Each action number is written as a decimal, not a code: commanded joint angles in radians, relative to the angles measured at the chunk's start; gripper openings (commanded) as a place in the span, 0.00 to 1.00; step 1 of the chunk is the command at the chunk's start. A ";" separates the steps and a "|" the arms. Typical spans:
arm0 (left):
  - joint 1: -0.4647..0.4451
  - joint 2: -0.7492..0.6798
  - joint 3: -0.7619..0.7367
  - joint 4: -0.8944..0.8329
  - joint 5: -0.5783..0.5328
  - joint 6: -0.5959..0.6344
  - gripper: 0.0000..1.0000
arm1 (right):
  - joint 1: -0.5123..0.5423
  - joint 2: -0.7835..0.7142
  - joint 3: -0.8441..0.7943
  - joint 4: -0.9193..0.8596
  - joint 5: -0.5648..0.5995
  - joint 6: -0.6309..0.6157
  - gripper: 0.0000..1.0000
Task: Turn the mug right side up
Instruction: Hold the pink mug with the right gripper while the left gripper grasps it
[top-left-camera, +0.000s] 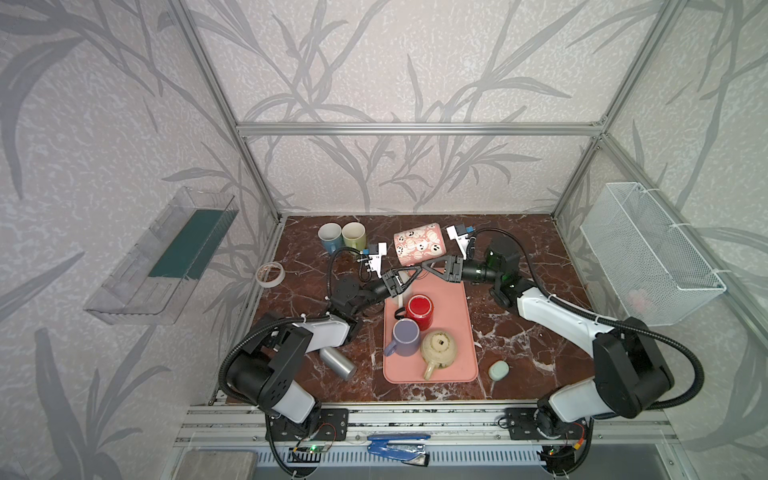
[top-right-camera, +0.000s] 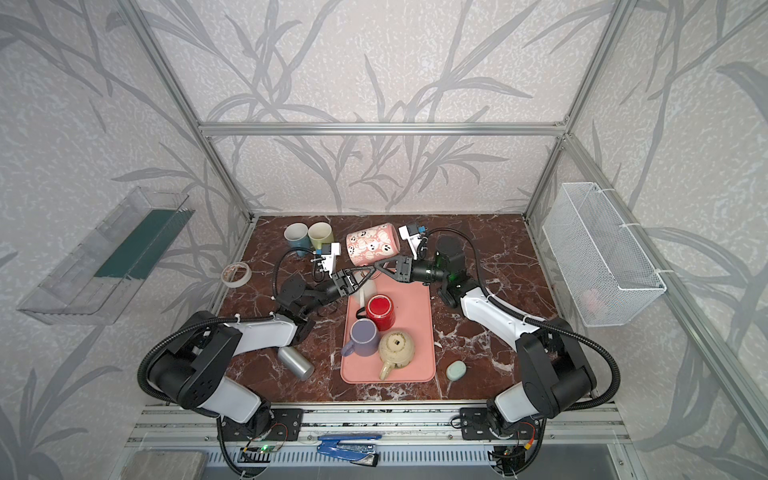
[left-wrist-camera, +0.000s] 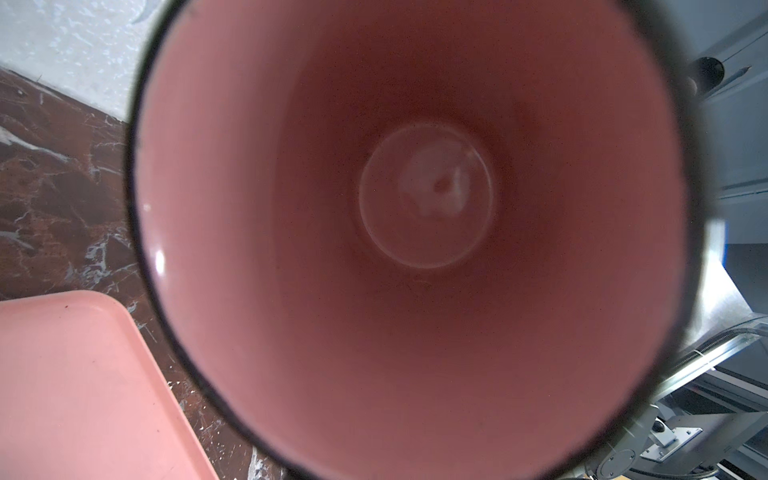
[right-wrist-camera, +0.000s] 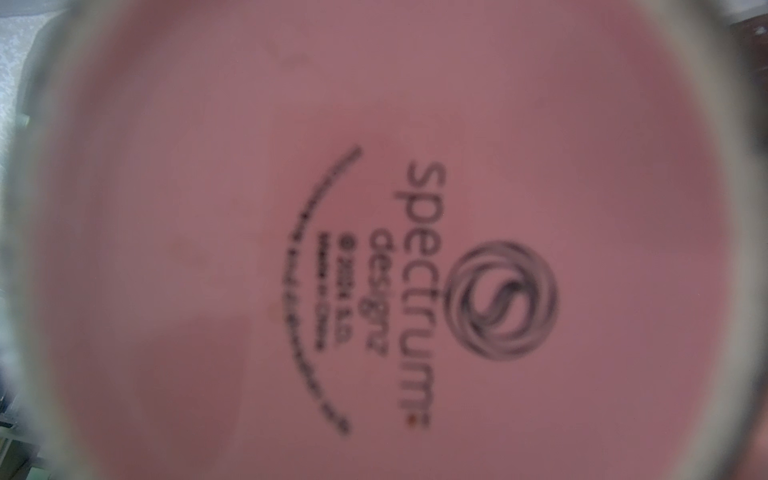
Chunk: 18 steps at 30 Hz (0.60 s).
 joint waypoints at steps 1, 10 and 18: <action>0.008 -0.030 -0.010 0.058 -0.080 0.000 0.00 | 0.013 -0.010 -0.001 0.090 -0.065 -0.062 0.17; 0.010 -0.020 -0.039 0.058 -0.114 0.008 0.00 | 0.012 -0.008 -0.022 0.080 -0.055 -0.079 0.40; 0.016 -0.026 -0.063 0.040 -0.130 0.005 0.00 | 0.008 -0.008 -0.044 0.076 -0.037 -0.090 0.50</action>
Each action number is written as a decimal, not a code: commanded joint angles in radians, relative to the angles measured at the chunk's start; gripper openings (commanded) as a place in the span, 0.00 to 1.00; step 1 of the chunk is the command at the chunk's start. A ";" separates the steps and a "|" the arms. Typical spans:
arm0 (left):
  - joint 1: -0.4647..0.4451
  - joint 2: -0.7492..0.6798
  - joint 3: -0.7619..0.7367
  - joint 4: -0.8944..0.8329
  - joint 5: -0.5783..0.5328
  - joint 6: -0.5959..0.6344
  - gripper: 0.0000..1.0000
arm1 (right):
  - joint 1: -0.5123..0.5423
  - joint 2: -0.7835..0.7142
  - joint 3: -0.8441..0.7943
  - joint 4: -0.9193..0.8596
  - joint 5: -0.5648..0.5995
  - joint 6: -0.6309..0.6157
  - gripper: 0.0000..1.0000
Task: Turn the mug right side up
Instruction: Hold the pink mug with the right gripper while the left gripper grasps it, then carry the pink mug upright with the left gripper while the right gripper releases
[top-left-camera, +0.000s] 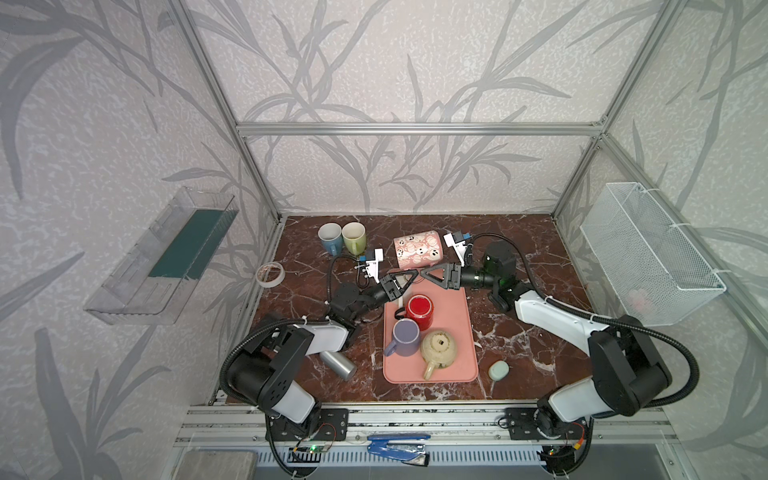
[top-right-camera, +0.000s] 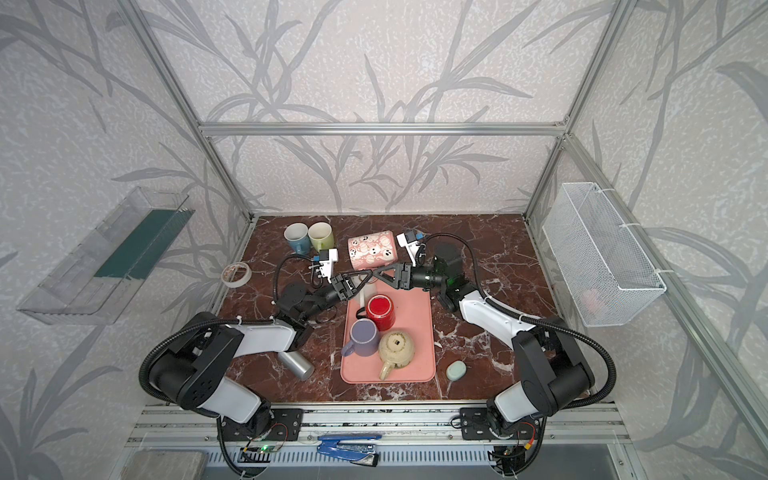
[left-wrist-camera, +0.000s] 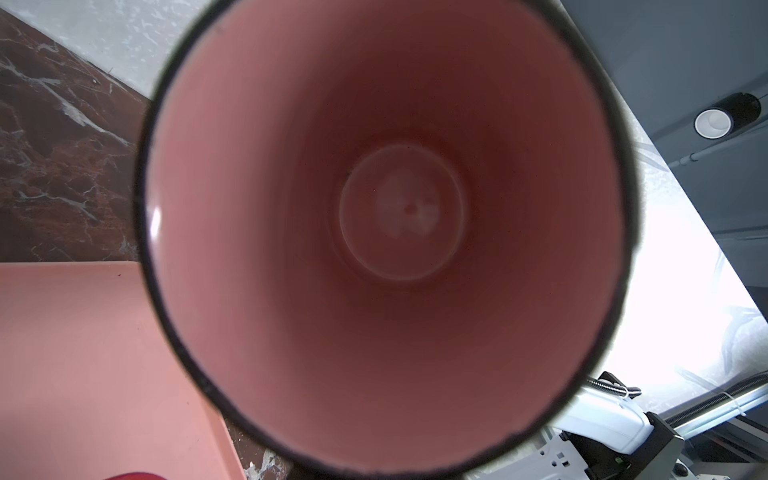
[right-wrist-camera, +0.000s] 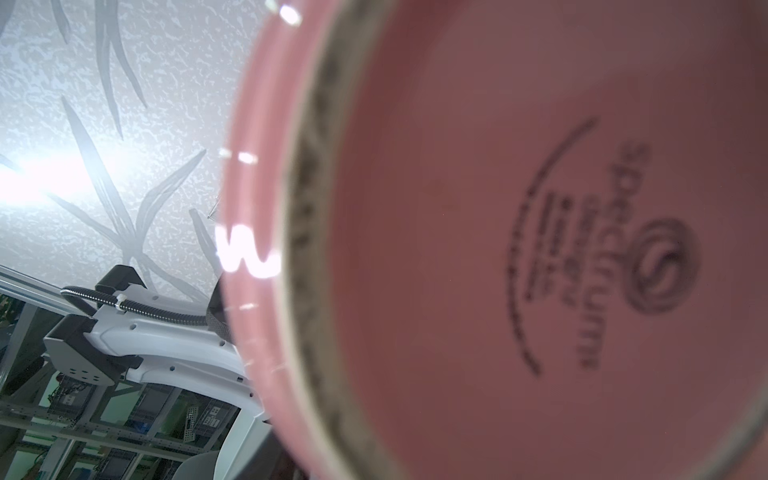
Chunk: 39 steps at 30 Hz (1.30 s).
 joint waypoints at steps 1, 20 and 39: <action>0.018 -0.029 -0.013 0.033 -0.065 0.015 0.00 | 0.005 -0.016 -0.001 0.077 -0.030 -0.025 0.50; 0.024 -0.262 0.021 -0.509 -0.252 0.250 0.00 | 0.005 -0.016 -0.019 0.039 -0.006 -0.058 0.50; 0.045 -0.281 0.282 -0.908 -0.319 0.423 0.00 | 0.003 -0.073 -0.082 0.055 0.019 -0.060 0.50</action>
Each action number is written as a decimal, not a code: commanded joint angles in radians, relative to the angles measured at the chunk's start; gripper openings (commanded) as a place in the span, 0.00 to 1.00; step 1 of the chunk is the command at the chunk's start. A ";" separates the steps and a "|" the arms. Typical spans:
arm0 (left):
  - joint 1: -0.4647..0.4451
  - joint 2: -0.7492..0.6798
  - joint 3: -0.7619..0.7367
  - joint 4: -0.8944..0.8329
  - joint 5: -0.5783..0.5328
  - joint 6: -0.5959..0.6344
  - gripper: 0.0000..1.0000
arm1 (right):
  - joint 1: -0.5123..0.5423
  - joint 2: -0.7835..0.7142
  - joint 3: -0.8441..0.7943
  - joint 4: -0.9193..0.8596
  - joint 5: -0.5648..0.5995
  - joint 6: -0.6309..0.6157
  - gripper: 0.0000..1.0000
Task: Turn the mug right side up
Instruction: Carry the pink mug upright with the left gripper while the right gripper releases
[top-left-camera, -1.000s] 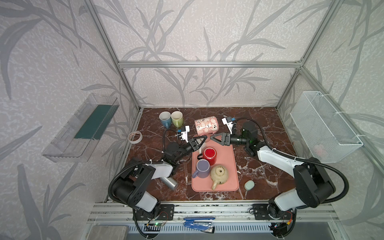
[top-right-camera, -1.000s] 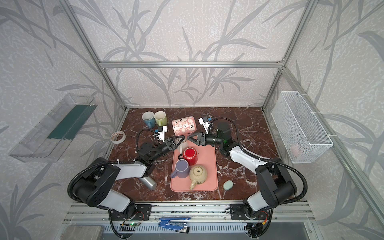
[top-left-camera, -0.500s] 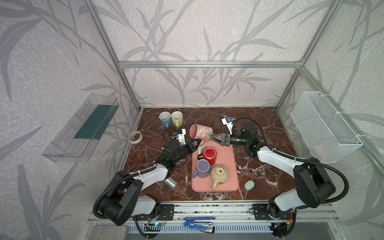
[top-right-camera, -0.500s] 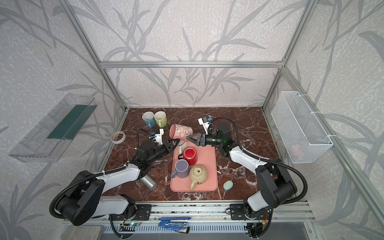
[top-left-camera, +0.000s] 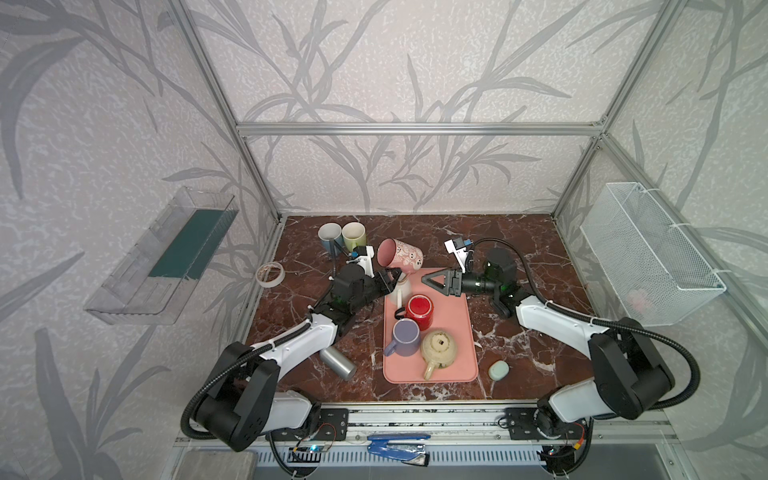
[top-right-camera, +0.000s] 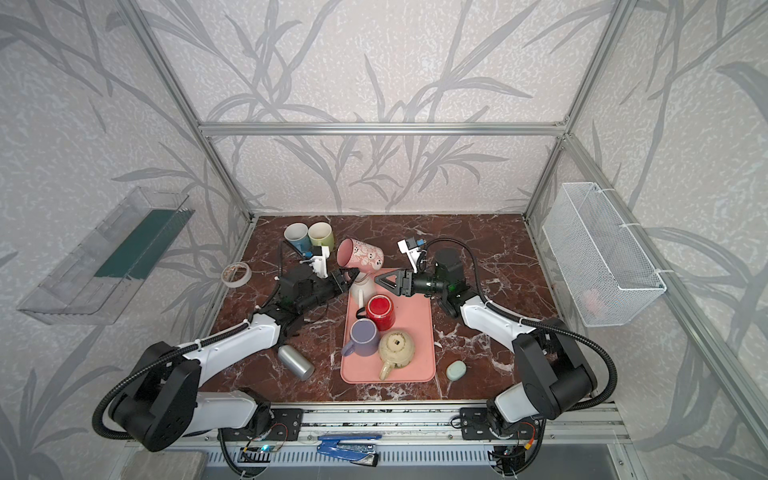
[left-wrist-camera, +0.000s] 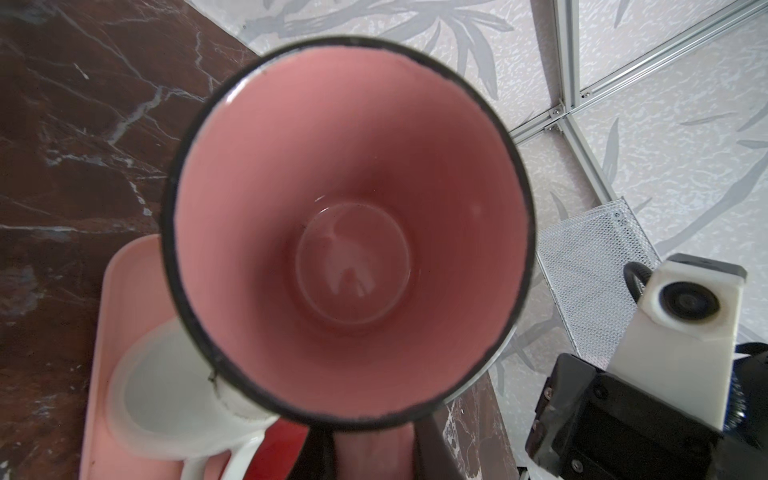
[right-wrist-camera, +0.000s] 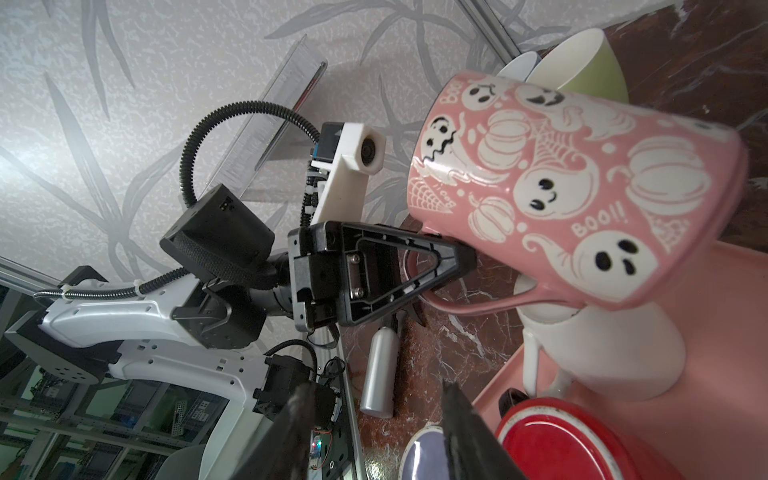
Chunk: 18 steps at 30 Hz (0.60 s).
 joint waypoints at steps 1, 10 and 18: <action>0.015 -0.050 0.121 -0.035 -0.033 0.098 0.00 | 0.003 -0.052 -0.021 0.031 0.014 -0.016 0.50; 0.045 0.058 0.384 -0.343 -0.070 0.283 0.00 | 0.001 -0.117 -0.087 0.042 0.048 -0.010 0.50; 0.052 0.194 0.582 -0.531 -0.162 0.462 0.00 | 0.000 -0.168 -0.145 0.039 0.075 -0.019 0.49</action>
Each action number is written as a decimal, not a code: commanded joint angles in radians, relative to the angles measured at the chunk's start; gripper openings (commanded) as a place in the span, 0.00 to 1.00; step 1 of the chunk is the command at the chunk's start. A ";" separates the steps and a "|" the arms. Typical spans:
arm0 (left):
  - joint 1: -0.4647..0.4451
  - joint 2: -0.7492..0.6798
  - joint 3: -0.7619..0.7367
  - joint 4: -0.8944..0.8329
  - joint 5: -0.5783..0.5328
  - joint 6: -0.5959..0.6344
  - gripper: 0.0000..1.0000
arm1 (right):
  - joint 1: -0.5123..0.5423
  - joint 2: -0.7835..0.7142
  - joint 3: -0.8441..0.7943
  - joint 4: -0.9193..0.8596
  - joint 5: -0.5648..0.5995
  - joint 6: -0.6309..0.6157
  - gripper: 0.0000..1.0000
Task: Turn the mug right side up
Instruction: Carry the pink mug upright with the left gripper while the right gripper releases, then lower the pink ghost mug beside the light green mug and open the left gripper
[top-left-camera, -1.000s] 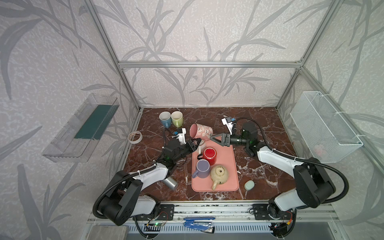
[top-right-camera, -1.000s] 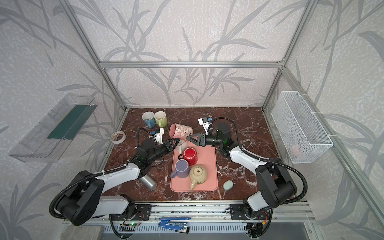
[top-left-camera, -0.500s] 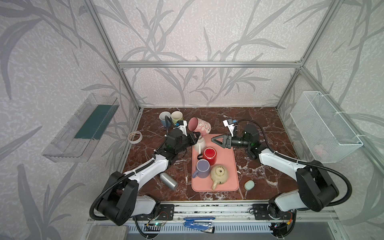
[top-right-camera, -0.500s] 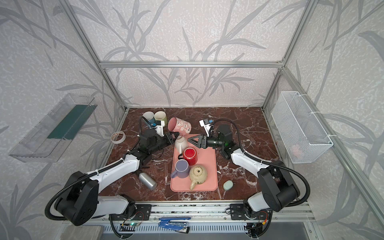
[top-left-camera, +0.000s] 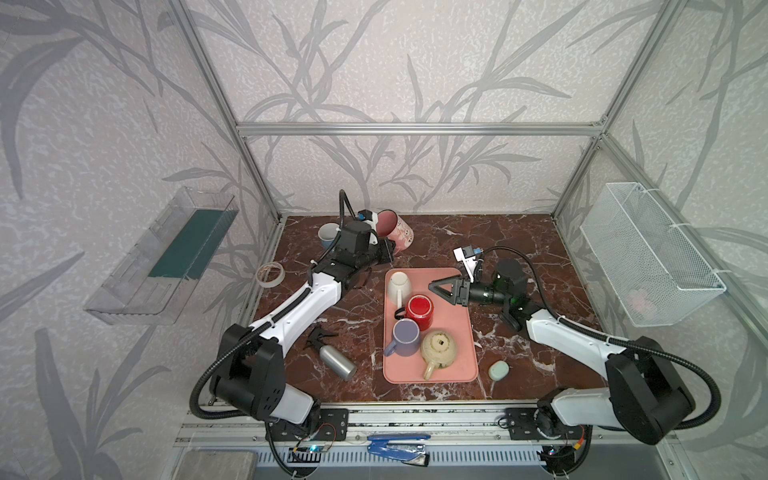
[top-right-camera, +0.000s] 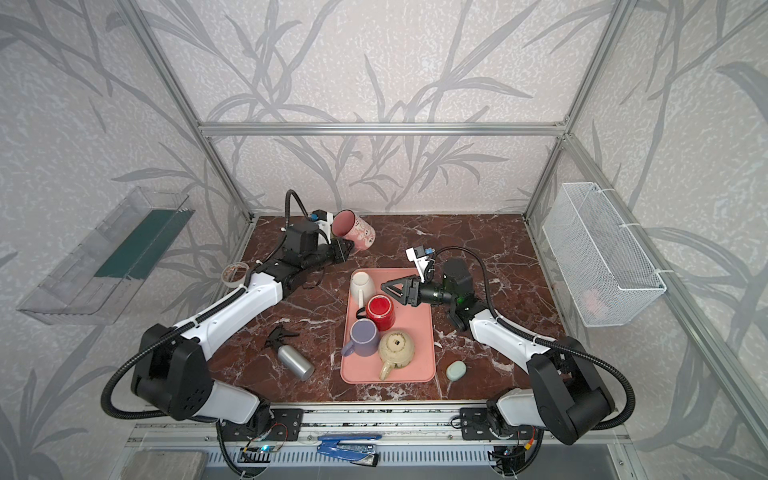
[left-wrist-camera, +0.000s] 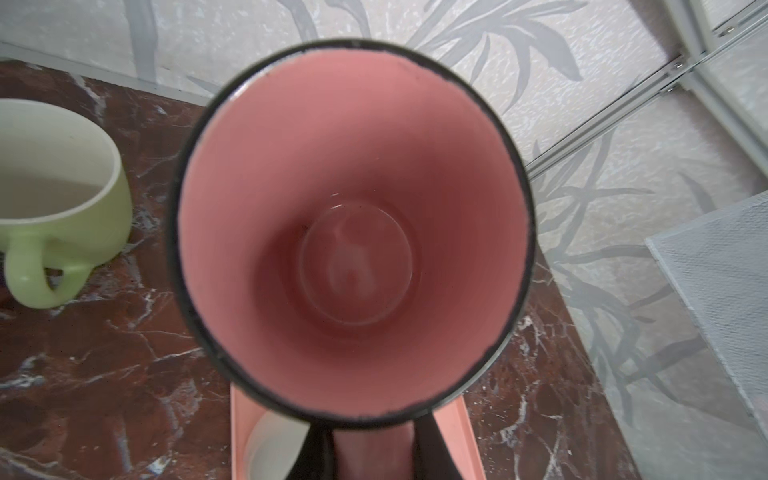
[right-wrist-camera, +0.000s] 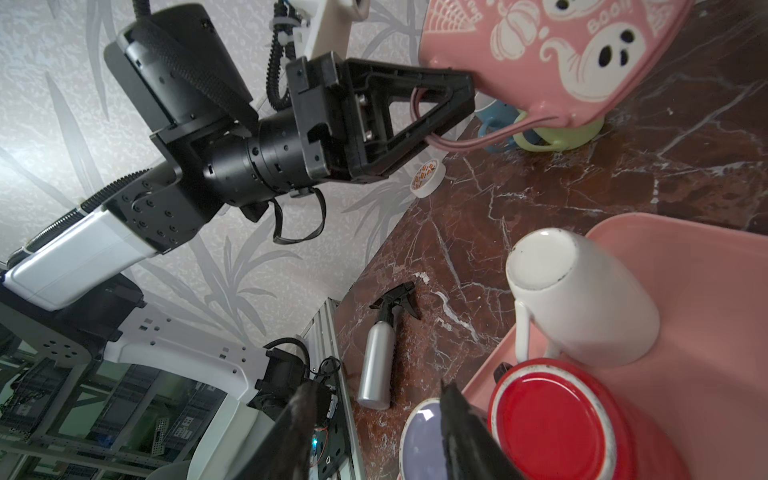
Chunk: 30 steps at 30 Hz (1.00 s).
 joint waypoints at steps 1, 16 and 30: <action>0.003 0.028 0.107 -0.019 -0.069 0.135 0.00 | -0.001 -0.046 -0.016 0.016 0.022 -0.023 0.49; 0.017 0.264 0.291 -0.068 -0.163 0.279 0.00 | -0.016 -0.053 -0.034 0.027 0.024 -0.017 0.48; 0.066 0.418 0.365 -0.057 -0.203 0.277 0.00 | -0.055 0.078 -0.033 0.241 -0.020 0.118 0.47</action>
